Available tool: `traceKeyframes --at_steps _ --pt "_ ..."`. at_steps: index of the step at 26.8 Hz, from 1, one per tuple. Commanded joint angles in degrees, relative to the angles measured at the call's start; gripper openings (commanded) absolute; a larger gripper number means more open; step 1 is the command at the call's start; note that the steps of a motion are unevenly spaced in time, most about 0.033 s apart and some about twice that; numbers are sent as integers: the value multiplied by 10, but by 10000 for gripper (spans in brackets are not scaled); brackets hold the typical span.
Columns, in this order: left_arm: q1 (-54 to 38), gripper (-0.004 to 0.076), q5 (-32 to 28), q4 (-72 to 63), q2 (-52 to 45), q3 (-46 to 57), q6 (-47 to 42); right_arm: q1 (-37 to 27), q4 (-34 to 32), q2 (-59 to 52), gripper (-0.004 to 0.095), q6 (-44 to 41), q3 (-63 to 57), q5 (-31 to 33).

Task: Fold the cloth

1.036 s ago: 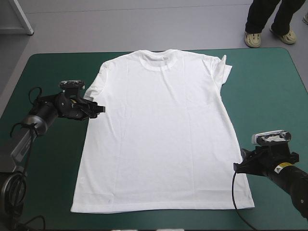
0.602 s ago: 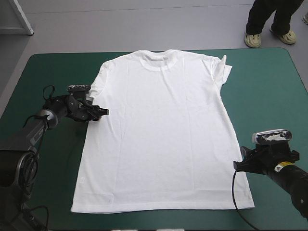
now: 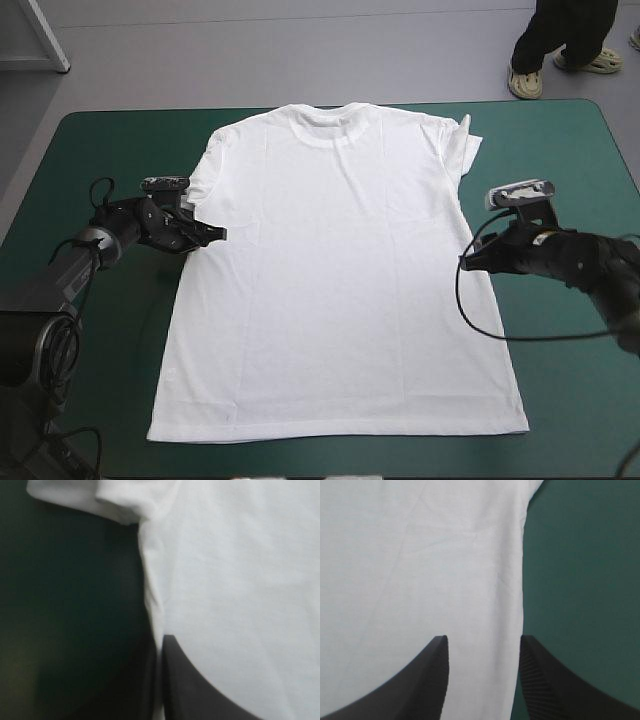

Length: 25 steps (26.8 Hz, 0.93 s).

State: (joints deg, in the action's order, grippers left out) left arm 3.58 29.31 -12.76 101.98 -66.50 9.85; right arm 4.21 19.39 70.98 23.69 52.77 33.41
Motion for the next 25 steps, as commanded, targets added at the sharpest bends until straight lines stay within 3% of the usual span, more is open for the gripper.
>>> traceKeyframes --at_steps 1,6,11,15,17,21,25 --pt "1 21 -4 -8 -23 -16 3 -4 27 115 427 40 89 -21" --pt "1 21 1 -6 -23 -16 13 -4 23 270 604 41 196 -9" --pt "1 21 -3 -3 -23 -16 17 -4 23 326 575 39 239 24" --pt "1 21 -4 -3 -23 -16 24 -4 16 343 444 36 239 56" --pt "1 21 -8 -3 -23 -16 28 -4 16 347 328 39 239 83" --pt "1 21 -11 -8 -23 -16 29 -4 -4 348 -4 43 237 110" --pt "1 21 -11 -7 -23 -20 29 -4 -18 342 -6 32 237 86"
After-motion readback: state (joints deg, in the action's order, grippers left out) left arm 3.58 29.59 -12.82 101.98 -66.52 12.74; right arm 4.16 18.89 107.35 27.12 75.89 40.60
